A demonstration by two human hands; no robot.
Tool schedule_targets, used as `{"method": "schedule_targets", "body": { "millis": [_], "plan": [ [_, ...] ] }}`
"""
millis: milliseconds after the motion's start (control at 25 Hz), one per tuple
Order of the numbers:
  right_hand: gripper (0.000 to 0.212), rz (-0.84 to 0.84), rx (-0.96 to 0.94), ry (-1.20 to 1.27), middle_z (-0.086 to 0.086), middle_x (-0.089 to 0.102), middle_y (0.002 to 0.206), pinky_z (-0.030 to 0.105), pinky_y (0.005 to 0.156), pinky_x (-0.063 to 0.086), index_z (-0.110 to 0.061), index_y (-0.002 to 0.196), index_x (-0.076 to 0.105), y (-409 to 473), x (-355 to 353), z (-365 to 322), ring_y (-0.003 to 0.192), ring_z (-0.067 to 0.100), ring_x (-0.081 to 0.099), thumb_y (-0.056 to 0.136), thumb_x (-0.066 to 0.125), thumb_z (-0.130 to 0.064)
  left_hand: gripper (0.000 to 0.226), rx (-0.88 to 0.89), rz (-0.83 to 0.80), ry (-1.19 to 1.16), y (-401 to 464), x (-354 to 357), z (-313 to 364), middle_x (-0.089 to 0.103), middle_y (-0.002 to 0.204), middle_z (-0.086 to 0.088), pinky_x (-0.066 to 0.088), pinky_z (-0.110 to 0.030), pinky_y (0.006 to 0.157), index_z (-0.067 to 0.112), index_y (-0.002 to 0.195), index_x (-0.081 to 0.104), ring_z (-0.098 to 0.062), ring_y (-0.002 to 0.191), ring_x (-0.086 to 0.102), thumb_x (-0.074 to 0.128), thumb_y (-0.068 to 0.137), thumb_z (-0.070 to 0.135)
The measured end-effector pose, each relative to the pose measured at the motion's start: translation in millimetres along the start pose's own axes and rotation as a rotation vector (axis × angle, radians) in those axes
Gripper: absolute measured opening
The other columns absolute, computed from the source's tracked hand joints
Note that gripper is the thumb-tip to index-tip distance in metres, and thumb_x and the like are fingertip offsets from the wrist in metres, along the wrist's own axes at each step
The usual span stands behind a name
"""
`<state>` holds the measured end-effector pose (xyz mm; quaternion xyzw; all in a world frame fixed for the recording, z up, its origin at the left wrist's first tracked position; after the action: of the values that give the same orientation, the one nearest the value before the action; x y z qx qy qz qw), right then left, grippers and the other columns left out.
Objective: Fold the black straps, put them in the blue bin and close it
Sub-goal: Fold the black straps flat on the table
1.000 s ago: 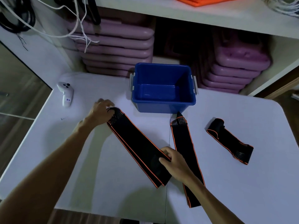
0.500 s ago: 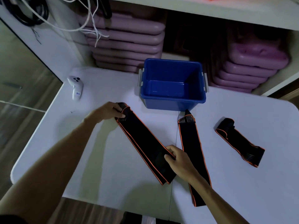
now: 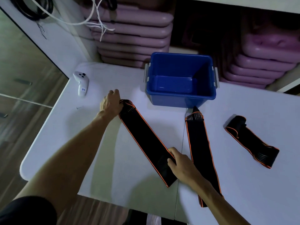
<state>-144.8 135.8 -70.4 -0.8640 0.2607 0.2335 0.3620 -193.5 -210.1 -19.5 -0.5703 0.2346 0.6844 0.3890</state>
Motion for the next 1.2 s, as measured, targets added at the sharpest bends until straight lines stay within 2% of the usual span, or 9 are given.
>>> {"method": "schedule_targets", "body": {
  "millis": [120,200,360,480,600,840,1000,1120,1200],
  "plan": [
    [0.036,0.129,0.006,-0.047,0.001,0.067,0.098,0.020,0.062,0.045,-0.024,0.137,0.041,-7,-8,-6,0.081,0.011,0.065,0.101,0.045,-0.023,0.035,0.029,-0.011,-0.068,3,5,-3,0.060,0.108,-0.019,0.052,-0.047,0.072,0.010,0.113,0.052,-0.044,0.093,0.061,0.065,0.083,0.022],
    [0.039,0.233,0.006,-0.131,0.004,0.062,0.120,0.026,0.078,0.052,-0.024,0.139,0.040,-11,-13,-6,0.105,0.018,0.063,0.101,0.048,-0.024,0.028,-0.018,0.005,-0.068,5,6,-7,0.064,0.104,-0.020,0.051,-0.046,0.073,0.012,0.110,0.057,-0.044,0.094,0.062,0.062,0.084,0.023],
    [0.040,0.395,-0.010,-0.396,0.008,0.058,0.110,0.033,0.070,0.051,-0.021,0.131,0.050,-17,-17,-9,0.096,0.028,0.060,0.095,0.057,-0.036,0.026,-0.163,-0.008,-0.134,7,14,-16,0.061,0.107,-0.026,0.050,-0.046,0.073,0.006,0.108,0.058,-0.046,0.093,0.060,0.052,0.084,0.014],
    [0.081,0.448,0.014,-0.521,0.008,0.059,0.111,0.040,0.068,0.053,-0.020,0.139,0.048,-24,-15,-13,0.096,0.029,0.059,0.080,0.047,-0.075,0.030,-0.120,-0.071,-0.181,10,18,-11,0.058,0.114,-0.022,0.052,-0.045,0.079,0.009,0.113,0.057,-0.043,0.097,0.059,0.053,0.084,0.016],
    [0.110,0.365,0.034,-0.603,0.013,0.058,0.109,0.043,0.066,0.053,-0.017,0.146,0.042,-24,1,-19,0.091,0.030,0.057,0.059,0.063,-0.082,0.027,-0.137,-0.045,-0.220,15,8,-12,0.058,0.112,-0.026,0.053,-0.047,0.081,0.003,0.108,0.058,-0.044,0.096,0.059,0.054,0.084,0.013],
    [0.102,0.342,-0.001,-0.544,0.014,0.056,0.099,0.036,0.059,0.051,-0.016,0.143,0.042,-21,9,-25,0.081,0.028,0.054,0.055,0.080,-0.051,0.028,-0.048,0.065,-0.394,25,-51,3,0.062,0.086,-0.023,0.047,-0.030,0.055,0.007,0.108,0.054,-0.033,0.066,0.057,0.041,0.084,0.000],
    [0.090,0.341,-0.019,-0.525,0.014,0.055,0.102,0.037,0.063,0.054,-0.016,0.136,0.047,-20,8,-21,0.085,0.030,0.055,0.060,0.076,-0.054,0.027,0.089,0.054,-0.316,22,-69,20,0.065,0.087,-0.021,0.039,-0.009,0.048,0.002,0.101,0.065,-0.020,0.058,0.053,0.046,0.084,-0.006],
    [0.084,0.360,-0.010,-0.543,0.014,0.056,0.108,0.039,0.064,0.052,-0.018,0.135,0.050,-23,6,-19,0.088,0.031,0.055,0.063,0.074,-0.056,0.017,0.111,0.030,-0.246,15,-53,11,0.068,0.091,-0.025,0.046,-0.028,0.070,-0.001,0.094,0.068,-0.035,0.079,0.063,0.056,0.083,-0.003],
    [0.083,0.369,0.002,-0.548,0.016,0.055,0.112,0.039,0.066,0.052,-0.021,0.137,0.048,-22,7,-18,0.091,0.032,0.055,0.066,0.073,-0.055,0.014,0.080,0.016,-0.223,14,-35,-7,0.068,0.089,-0.026,0.052,-0.036,0.070,0.001,0.092,0.067,-0.038,0.078,0.065,0.057,0.082,-0.002]
  ]
}}
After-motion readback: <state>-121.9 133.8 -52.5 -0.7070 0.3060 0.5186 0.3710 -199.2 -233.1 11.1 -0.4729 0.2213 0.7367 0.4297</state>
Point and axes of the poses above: each hand's wrist, its own y-axis towards the middle knuckle, its own x-axis out of the palm, z = x × y, the point moved 9 cm from there along y, towards the middle knuckle
